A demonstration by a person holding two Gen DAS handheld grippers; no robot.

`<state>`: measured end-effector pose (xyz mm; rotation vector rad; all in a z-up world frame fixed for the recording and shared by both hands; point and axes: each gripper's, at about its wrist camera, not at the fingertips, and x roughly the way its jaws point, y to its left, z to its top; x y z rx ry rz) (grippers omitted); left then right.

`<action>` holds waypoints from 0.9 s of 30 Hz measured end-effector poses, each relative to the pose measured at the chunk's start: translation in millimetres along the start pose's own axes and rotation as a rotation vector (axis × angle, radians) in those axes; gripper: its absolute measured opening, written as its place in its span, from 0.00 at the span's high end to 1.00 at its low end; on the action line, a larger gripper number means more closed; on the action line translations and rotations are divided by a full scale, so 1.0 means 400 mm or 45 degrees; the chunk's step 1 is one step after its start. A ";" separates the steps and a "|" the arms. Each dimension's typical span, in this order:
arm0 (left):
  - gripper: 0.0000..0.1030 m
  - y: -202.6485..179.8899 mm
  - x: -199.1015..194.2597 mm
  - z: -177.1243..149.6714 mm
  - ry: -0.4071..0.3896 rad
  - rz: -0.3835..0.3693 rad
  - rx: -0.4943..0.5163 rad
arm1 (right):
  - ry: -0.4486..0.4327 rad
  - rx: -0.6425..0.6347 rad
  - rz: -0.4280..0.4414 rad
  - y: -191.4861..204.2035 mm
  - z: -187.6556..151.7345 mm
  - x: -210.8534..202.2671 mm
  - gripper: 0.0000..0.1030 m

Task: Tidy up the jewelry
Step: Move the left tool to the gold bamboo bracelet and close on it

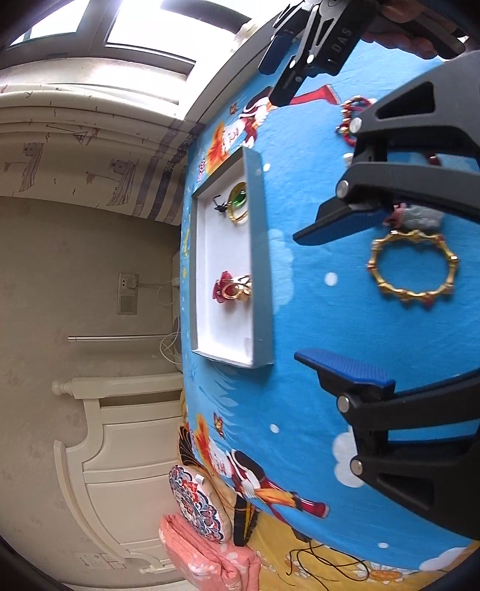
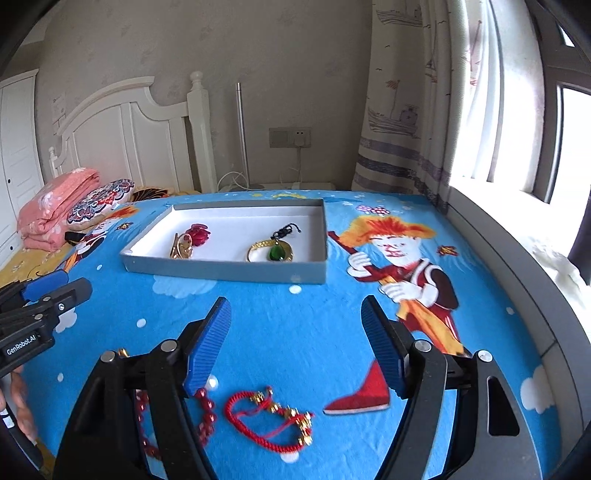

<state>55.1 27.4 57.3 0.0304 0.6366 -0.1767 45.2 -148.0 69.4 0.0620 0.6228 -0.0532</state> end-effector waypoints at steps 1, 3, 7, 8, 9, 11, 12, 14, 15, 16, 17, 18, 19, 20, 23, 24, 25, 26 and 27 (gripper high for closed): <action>0.46 -0.002 -0.007 -0.008 0.001 0.000 0.003 | 0.002 -0.001 -0.002 -0.001 -0.006 -0.004 0.33; 0.47 -0.003 -0.017 -0.026 0.011 -0.010 0.011 | 0.023 -0.009 -0.005 -0.006 -0.023 -0.011 0.33; 0.52 -0.002 -0.021 -0.064 0.054 -0.004 0.034 | 0.057 0.002 -0.016 -0.031 -0.056 -0.020 0.33; 0.53 -0.002 -0.020 -0.074 0.065 -0.001 0.036 | 0.073 0.016 -0.015 -0.042 -0.067 -0.020 0.33; 0.55 -0.002 -0.016 -0.084 0.081 -0.003 0.038 | 0.082 0.022 -0.016 -0.046 -0.075 -0.020 0.33; 0.59 -0.002 -0.002 -0.101 0.115 -0.004 0.045 | 0.096 0.021 -0.017 -0.048 -0.088 -0.020 0.33; 0.60 -0.001 0.007 -0.106 0.130 -0.007 0.045 | 0.100 0.014 -0.019 -0.047 -0.094 -0.021 0.33; 0.63 -0.002 0.028 -0.123 0.170 -0.010 0.052 | 0.104 -0.002 -0.021 -0.040 -0.104 -0.022 0.33; 0.64 -0.002 0.036 -0.129 0.184 -0.013 0.054 | 0.106 -0.004 -0.018 -0.038 -0.107 -0.021 0.33; 0.65 -0.003 0.044 -0.135 0.199 -0.017 0.055 | 0.110 -0.006 -0.015 -0.036 -0.110 -0.021 0.33; 0.65 -0.002 0.052 -0.140 0.214 -0.019 0.055 | 0.114 -0.008 -0.014 -0.035 -0.111 -0.019 0.33; 0.66 -0.001 0.059 -0.144 0.227 -0.022 0.055 | 0.116 -0.010 -0.010 -0.033 -0.113 -0.018 0.33; 0.66 0.002 0.066 -0.148 0.237 -0.028 0.048 | 0.120 -0.011 -0.008 -0.032 -0.115 -0.015 0.33; 0.66 0.004 0.075 -0.152 0.252 -0.044 0.041 | 0.124 -0.010 -0.005 -0.032 -0.116 -0.013 0.33; 0.69 0.004 0.085 -0.149 0.242 -0.029 0.063 | 0.133 -0.009 0.004 -0.030 -0.120 -0.007 0.33; 0.75 0.003 0.087 -0.147 0.242 -0.027 0.070 | 0.136 -0.010 0.005 -0.030 -0.121 -0.005 0.33; 0.83 0.000 0.089 -0.146 0.240 -0.022 0.083 | 0.140 -0.009 0.006 -0.030 -0.123 -0.003 0.33; 0.87 -0.003 0.091 -0.147 0.237 -0.023 0.100 | 0.145 -0.008 0.008 -0.029 -0.123 -0.001 0.33; 0.90 -0.006 0.090 -0.145 0.236 -0.025 0.107 | 0.148 -0.009 0.009 -0.029 -0.124 0.001 0.33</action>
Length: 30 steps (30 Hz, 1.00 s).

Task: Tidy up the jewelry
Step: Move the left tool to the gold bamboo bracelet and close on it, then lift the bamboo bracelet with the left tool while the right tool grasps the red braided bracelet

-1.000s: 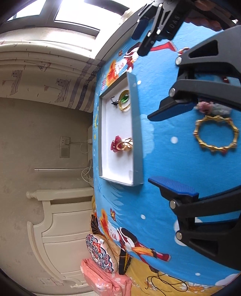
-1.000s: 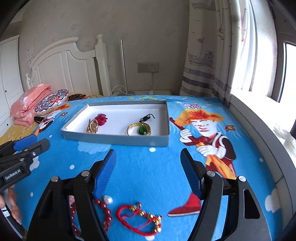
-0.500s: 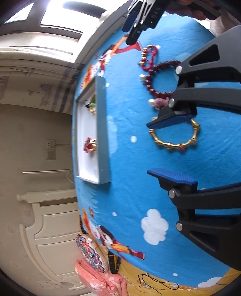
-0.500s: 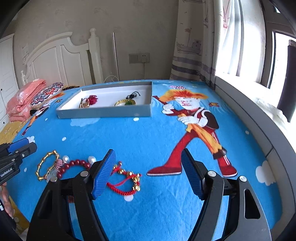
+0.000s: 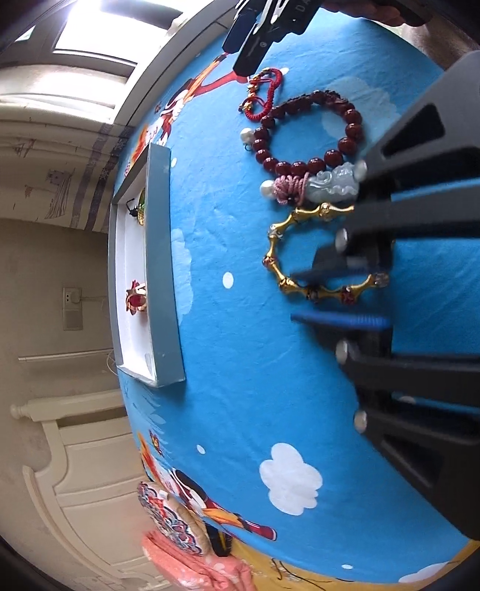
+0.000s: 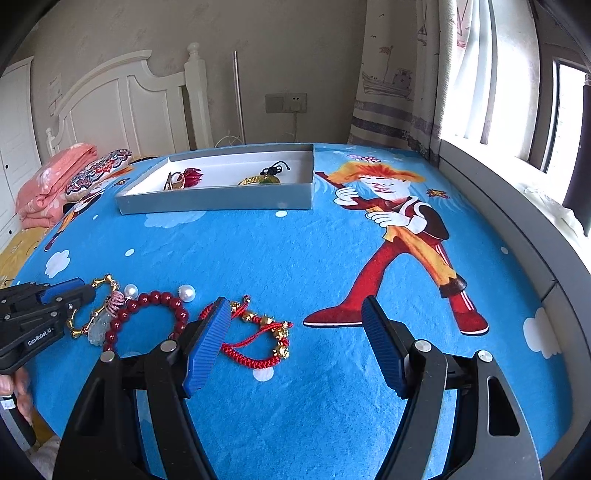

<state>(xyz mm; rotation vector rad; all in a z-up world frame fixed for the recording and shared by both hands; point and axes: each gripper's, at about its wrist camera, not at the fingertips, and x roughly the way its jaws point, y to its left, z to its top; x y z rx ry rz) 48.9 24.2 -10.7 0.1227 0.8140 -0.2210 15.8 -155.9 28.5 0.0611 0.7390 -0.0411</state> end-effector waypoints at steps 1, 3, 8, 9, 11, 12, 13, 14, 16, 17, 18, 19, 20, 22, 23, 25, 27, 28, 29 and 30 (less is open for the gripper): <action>0.90 -0.004 0.000 0.000 -0.001 0.007 0.014 | 0.002 -0.001 0.001 0.000 -0.001 0.001 0.33; 0.91 -0.010 0.000 0.001 -0.004 0.013 0.032 | 0.006 -0.001 0.005 0.001 -0.002 0.004 0.33; 0.91 -0.001 -0.012 0.003 -0.028 -0.011 -0.001 | 0.023 -0.003 0.020 0.003 -0.006 0.010 0.34; 0.91 -0.002 -0.018 0.006 -0.040 -0.010 0.001 | 0.028 -0.006 0.024 0.004 -0.008 0.011 0.34; 0.91 -0.003 -0.031 0.014 -0.063 -0.009 0.001 | 0.032 -0.019 0.038 0.011 -0.009 0.011 0.35; 0.91 -0.003 -0.035 0.017 -0.069 -0.011 0.000 | 0.035 -0.026 0.049 0.015 -0.009 0.011 0.36; 0.91 -0.003 -0.039 0.020 -0.076 -0.012 -0.003 | 0.040 -0.033 0.058 0.019 -0.010 0.013 0.37; 0.91 -0.001 -0.044 0.023 -0.084 -0.011 -0.006 | 0.044 -0.038 0.061 0.022 -0.012 0.013 0.38; 0.91 0.000 -0.050 0.027 -0.096 -0.010 -0.012 | 0.059 -0.036 0.075 0.023 -0.013 0.017 0.41; 0.91 0.000 -0.052 0.030 -0.099 -0.011 -0.012 | 0.064 -0.028 0.077 0.019 -0.013 0.019 0.45; 0.91 0.000 -0.054 0.031 -0.101 -0.012 -0.012 | 0.064 -0.028 0.077 0.019 -0.013 0.019 0.47; 0.91 -0.001 -0.054 0.030 -0.102 -0.013 -0.011 | 0.072 -0.012 0.074 0.013 -0.011 0.023 0.49; 0.91 -0.002 -0.054 0.030 -0.102 -0.014 -0.011 | 0.078 0.002 0.074 0.005 -0.009 0.026 0.51; 0.91 -0.002 -0.054 0.030 -0.103 -0.018 -0.012 | 0.098 0.021 0.069 -0.007 -0.004 0.035 0.53; 0.91 -0.002 -0.054 0.029 -0.104 -0.019 -0.013 | 0.118 0.016 0.070 -0.007 -0.005 0.042 0.56; 0.91 -0.002 -0.055 0.030 -0.106 -0.022 -0.015 | 0.136 -0.010 0.067 0.002 -0.008 0.051 0.58; 0.91 -0.001 -0.057 0.030 -0.108 -0.021 -0.017 | 0.139 -0.038 0.046 0.012 -0.009 0.053 0.64; 0.91 -0.001 -0.057 0.030 -0.108 -0.022 -0.016 | 0.138 -0.047 0.038 0.013 -0.007 0.054 0.74; 0.91 -0.001 -0.058 0.031 -0.111 -0.023 -0.017 | 0.137 -0.049 0.039 0.013 -0.008 0.054 0.85; 0.91 0.000 -0.060 0.032 -0.112 -0.023 -0.017 | 0.135 -0.054 0.033 0.013 -0.008 0.053 0.89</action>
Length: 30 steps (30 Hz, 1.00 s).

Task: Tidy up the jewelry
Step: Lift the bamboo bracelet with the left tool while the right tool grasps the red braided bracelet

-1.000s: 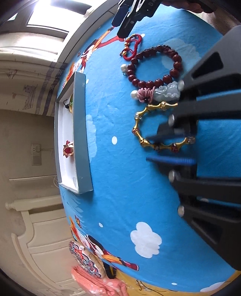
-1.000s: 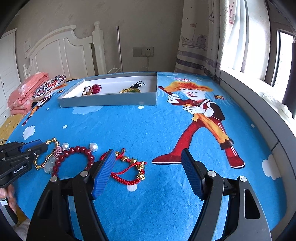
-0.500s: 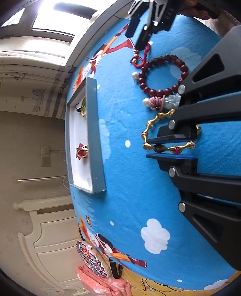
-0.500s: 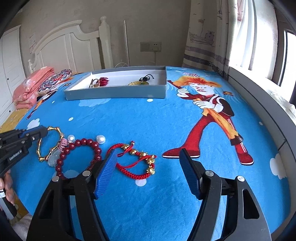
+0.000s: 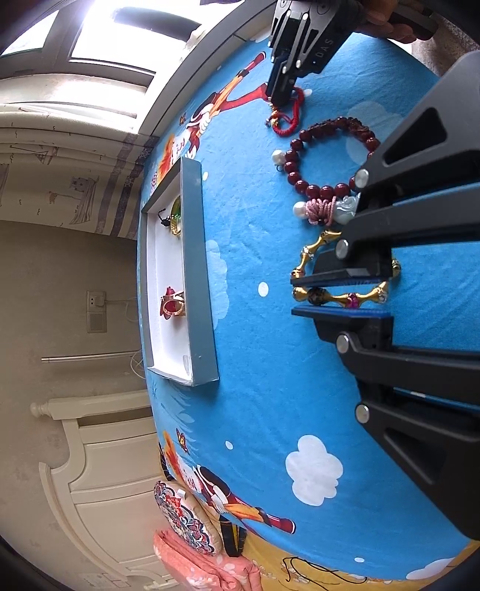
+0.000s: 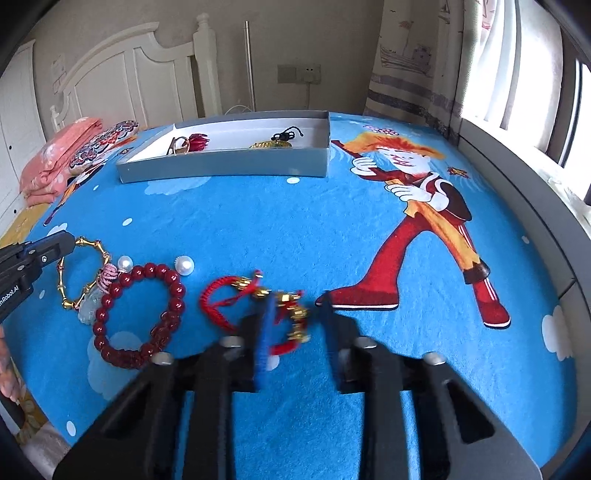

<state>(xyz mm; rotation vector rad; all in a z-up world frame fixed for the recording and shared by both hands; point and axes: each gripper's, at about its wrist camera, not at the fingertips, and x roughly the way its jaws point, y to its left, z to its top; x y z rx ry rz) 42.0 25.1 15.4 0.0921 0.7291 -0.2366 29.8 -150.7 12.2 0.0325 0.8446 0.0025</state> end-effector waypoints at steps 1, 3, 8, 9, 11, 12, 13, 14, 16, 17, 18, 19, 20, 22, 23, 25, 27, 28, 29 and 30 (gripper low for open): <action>0.91 0.000 -0.002 0.001 -0.003 -0.002 0.000 | -0.003 -0.008 0.009 0.002 -0.002 -0.001 0.89; 0.91 -0.002 -0.006 0.007 -0.011 -0.004 0.002 | -0.011 -0.025 0.028 0.007 -0.006 -0.005 0.90; 0.91 -0.002 -0.017 0.019 -0.032 -0.009 -0.004 | -0.040 -0.013 0.049 0.005 -0.001 -0.018 0.90; 0.91 -0.001 -0.019 0.020 -0.035 -0.011 -0.007 | -0.054 -0.010 0.052 0.004 0.003 -0.025 0.90; 0.91 0.000 -0.022 0.023 -0.041 -0.014 -0.012 | -0.071 -0.006 0.054 0.005 0.007 -0.034 0.90; 0.91 0.001 -0.023 0.024 -0.043 -0.015 -0.014 | -0.078 -0.005 0.056 0.006 0.010 -0.039 0.90; 0.91 0.002 -0.024 0.025 -0.044 -0.018 -0.016 | -0.083 -0.004 0.058 0.006 0.013 -0.042 0.90; 0.91 0.003 -0.025 0.026 -0.046 -0.021 -0.018 | -0.088 -0.003 0.060 0.006 0.015 -0.044 0.90; 0.91 0.004 -0.028 0.028 -0.053 -0.029 -0.026 | -0.104 0.002 0.067 0.006 0.021 -0.054 0.90; 0.91 0.005 -0.030 0.029 -0.055 -0.033 -0.031 | -0.110 0.002 0.068 0.006 0.024 -0.057 0.90; 0.91 0.006 -0.032 0.031 -0.060 -0.032 -0.033 | -0.119 0.002 0.071 0.006 0.028 -0.062 0.90; 0.91 0.006 -0.035 0.031 -0.064 -0.032 -0.035 | -0.127 0.004 0.073 0.005 0.031 -0.066 0.90; 0.91 0.007 -0.037 0.032 -0.067 -0.036 -0.038 | -0.139 0.006 0.073 0.004 0.036 -0.072 0.90; 0.91 0.007 -0.040 0.035 -0.071 -0.039 -0.040 | -0.157 0.011 0.071 0.002 0.043 -0.079 0.90; 0.91 0.006 -0.042 0.036 -0.074 -0.044 -0.041 | -0.164 0.012 0.071 0.001 0.047 -0.082 0.90; 0.91 0.006 -0.043 0.040 -0.076 -0.048 -0.041 | -0.175 0.016 0.071 -0.001 0.054 -0.085 0.90; 0.91 0.005 -0.045 0.043 -0.079 -0.048 -0.040 | -0.179 0.012 0.072 0.000 0.061 -0.087 0.90; 0.91 0.005 -0.046 0.044 -0.081 -0.048 -0.040 | -0.182 0.012 0.073 0.000 0.064 -0.088 0.90; 0.91 0.004 -0.048 0.046 -0.084 -0.045 -0.039 | -0.184 0.012 0.074 0.000 0.064 -0.088 0.90; 0.91 0.004 -0.049 0.047 -0.085 -0.044 -0.039 | -0.185 0.011 0.075 0.000 0.066 -0.089 0.90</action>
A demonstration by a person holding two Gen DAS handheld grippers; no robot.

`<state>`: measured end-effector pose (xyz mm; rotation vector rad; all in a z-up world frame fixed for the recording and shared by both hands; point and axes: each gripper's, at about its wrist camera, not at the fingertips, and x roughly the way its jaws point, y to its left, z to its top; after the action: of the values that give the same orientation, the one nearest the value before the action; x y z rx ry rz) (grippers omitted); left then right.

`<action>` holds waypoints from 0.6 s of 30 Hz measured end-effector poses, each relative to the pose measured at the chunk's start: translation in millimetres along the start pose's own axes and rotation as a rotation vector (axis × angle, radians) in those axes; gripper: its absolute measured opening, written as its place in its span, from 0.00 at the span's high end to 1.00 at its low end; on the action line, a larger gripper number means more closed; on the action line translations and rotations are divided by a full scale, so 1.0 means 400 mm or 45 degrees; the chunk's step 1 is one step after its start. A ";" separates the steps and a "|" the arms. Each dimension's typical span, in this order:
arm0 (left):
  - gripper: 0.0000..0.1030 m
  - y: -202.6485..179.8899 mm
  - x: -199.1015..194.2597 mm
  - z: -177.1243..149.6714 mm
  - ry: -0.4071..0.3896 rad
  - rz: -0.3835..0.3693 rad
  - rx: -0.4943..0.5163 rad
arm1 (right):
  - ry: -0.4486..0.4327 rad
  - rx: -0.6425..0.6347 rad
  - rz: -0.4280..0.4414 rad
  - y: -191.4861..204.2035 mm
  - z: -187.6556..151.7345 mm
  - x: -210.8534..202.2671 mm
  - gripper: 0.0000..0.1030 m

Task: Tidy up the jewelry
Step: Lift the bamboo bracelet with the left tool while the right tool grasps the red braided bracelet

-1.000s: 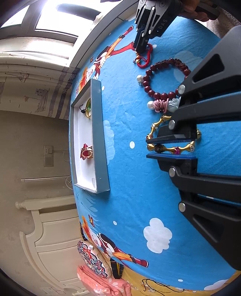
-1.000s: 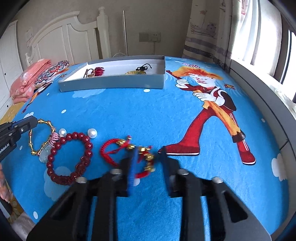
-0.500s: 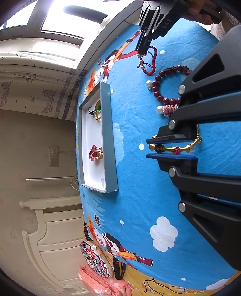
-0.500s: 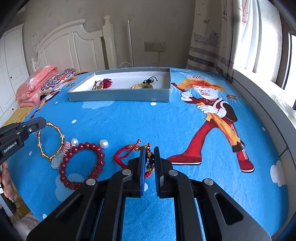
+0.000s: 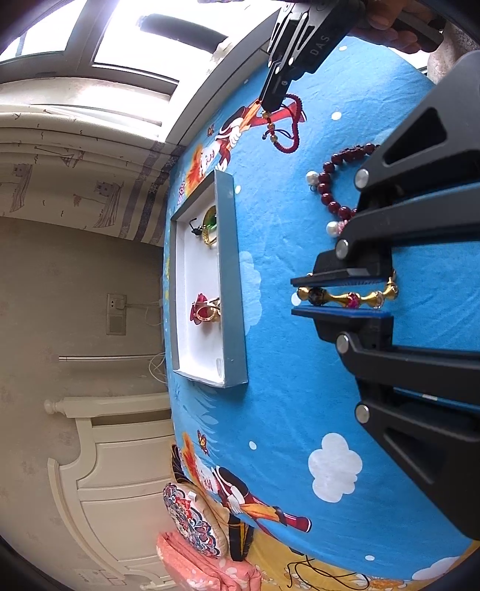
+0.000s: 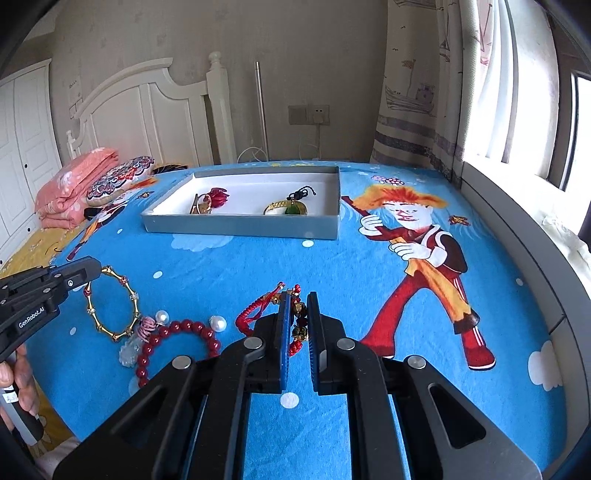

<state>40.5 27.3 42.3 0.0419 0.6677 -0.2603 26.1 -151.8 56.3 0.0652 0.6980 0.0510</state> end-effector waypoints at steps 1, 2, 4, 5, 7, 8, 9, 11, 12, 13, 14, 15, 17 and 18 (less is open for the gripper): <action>0.91 0.000 -0.002 0.001 -0.001 0.000 -0.001 | -0.002 0.000 0.000 0.000 0.001 0.000 0.90; 0.91 -0.001 -0.003 0.002 -0.002 0.001 0.000 | -0.003 0.001 0.000 0.001 0.001 -0.001 0.90; 0.91 -0.002 -0.005 0.003 -0.005 0.003 0.001 | -0.008 0.002 0.000 0.000 0.003 -0.003 0.90; 0.91 -0.002 -0.006 0.005 -0.006 0.004 0.001 | -0.010 0.002 -0.001 -0.001 0.005 -0.003 0.90; 0.91 -0.003 -0.008 0.010 -0.011 0.007 0.001 | -0.014 0.003 -0.002 -0.001 0.007 -0.005 0.90; 0.91 -0.001 -0.009 0.012 -0.011 0.008 0.000 | -0.016 0.004 -0.001 -0.001 0.009 -0.006 0.90; 0.91 0.000 -0.010 0.015 -0.014 0.008 -0.001 | -0.017 0.006 0.000 -0.001 0.011 -0.006 0.90; 0.91 0.002 -0.012 0.022 -0.022 0.013 0.000 | -0.021 0.008 -0.001 -0.002 0.016 -0.006 0.90; 0.91 0.004 -0.012 0.026 -0.024 0.013 -0.001 | -0.024 0.008 -0.001 -0.001 0.019 -0.006 0.90; 0.91 0.005 -0.013 0.030 -0.027 0.016 0.000 | -0.027 0.006 -0.001 0.000 0.023 -0.006 0.90; 0.91 0.005 -0.013 0.034 -0.030 0.017 0.002 | -0.028 0.004 -0.001 0.001 0.025 -0.006 0.90; 0.91 0.005 -0.014 0.038 -0.034 0.017 0.004 | -0.030 0.002 0.000 0.002 0.029 -0.005 0.90; 0.91 0.007 -0.015 0.047 -0.041 0.016 0.006 | -0.036 -0.005 0.000 0.006 0.036 -0.005 0.90; 0.91 0.008 -0.016 0.051 -0.045 0.016 0.005 | -0.037 -0.006 0.002 0.008 0.039 -0.005 0.90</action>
<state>48.8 29.4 61.9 0.0451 0.6317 -0.2500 34.5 -149.6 69.6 0.0618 0.6688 0.0528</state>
